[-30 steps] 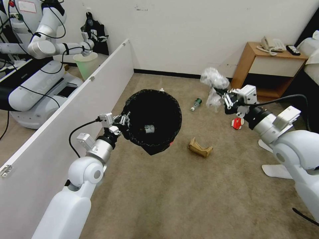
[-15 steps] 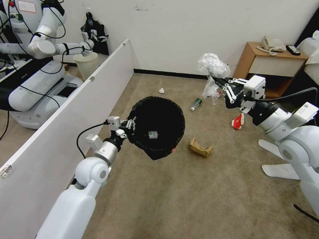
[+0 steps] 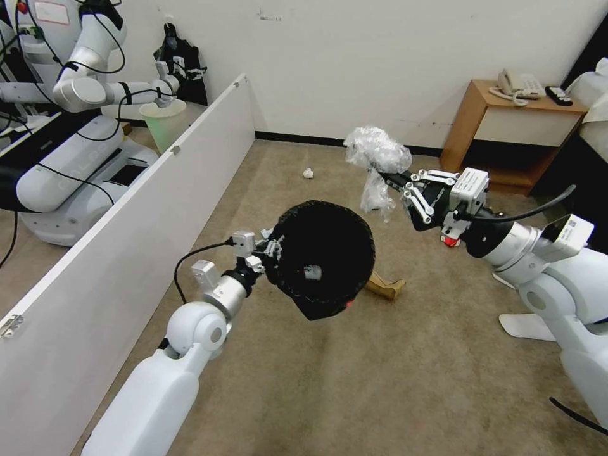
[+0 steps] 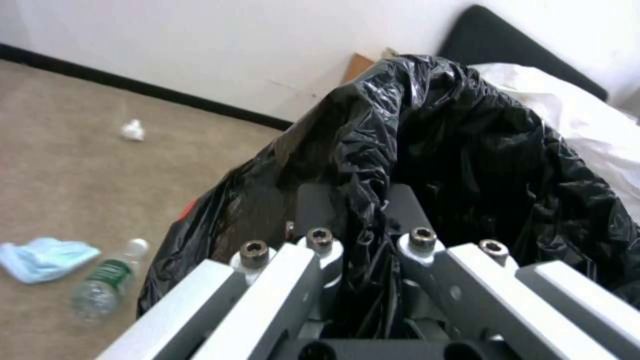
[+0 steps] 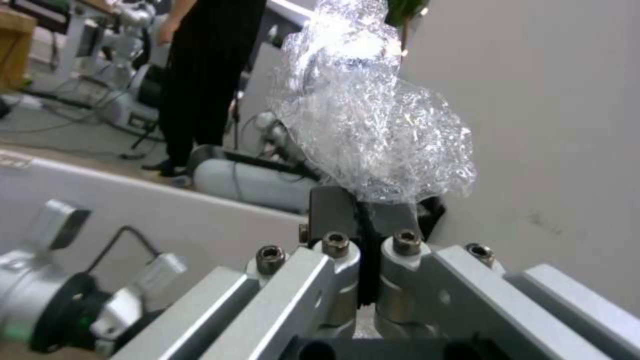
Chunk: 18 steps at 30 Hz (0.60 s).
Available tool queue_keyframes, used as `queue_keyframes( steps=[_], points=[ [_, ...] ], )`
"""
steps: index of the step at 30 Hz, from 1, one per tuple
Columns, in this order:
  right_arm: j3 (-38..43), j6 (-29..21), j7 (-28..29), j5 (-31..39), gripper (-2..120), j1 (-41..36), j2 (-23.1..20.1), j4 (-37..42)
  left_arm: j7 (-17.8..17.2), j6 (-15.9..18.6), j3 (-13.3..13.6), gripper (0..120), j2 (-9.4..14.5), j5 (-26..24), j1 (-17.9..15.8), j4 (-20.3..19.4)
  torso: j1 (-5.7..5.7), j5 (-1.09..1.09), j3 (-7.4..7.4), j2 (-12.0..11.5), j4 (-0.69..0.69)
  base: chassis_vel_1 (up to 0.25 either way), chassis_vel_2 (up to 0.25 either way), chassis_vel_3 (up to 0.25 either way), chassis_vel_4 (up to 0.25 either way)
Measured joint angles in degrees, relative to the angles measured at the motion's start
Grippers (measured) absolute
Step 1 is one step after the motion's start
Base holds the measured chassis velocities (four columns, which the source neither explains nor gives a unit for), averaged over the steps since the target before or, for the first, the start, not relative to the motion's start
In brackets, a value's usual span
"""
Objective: Pick up the trash bin, then pick up the garbage from the floor and place it into the trash bin.
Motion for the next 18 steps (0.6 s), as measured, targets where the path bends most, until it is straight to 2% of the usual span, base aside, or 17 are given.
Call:
queue_keyframes(
  steps=[2,8,14,17,18],
  points=[
    [-0.10,0.00,-0.13,0.02,0,-0.19,-0.09,0.00,0.05,-0.03,0.28,4,-0.03,-0.07,-0.13,0.12,0.00,0.00,0.00,0.00,0.00,0.000,0.000,0.000,0.000],
    [-1.80,-0.75,-1.66,-0.93,0,-2.20,-3.09,-1.40,0.47,-0.43,3.91,4,-1.02,0.35,-0.75,0.98,0.00,0.00,0.00,0.00,-0.01,0.000,0.000,0.000,0.000],
    [-2.27,-2.24,-1.82,-1.36,0,-3.15,-4.71,-1.71,0.48,-0.59,4.90,4,-1.07,0.68,-0.66,0.92,0.00,0.00,0.00,0.00,0.00,0.000,0.000,0.000,0.000],
    [-2.93,-5.47,-1.08,-2.30,0,-4.88,-8.47,-2.41,0.48,-0.76,5.66,4,-1.01,1.09,-0.44,0.59,0.00,0.00,0.00,0.00,-0.01,0.000,0.000,0.000,0.000],
    [-2.93,-5.47,-1.08,-2.30,0,-4.88,-8.47,-2.41,0.48,-0.76,5.66,4,-1.01,1.09,-0.44,0.59,0.00,0.00,0.00,0.00,-0.01,0.000,0.000,0.000,0.000]
  ],
)
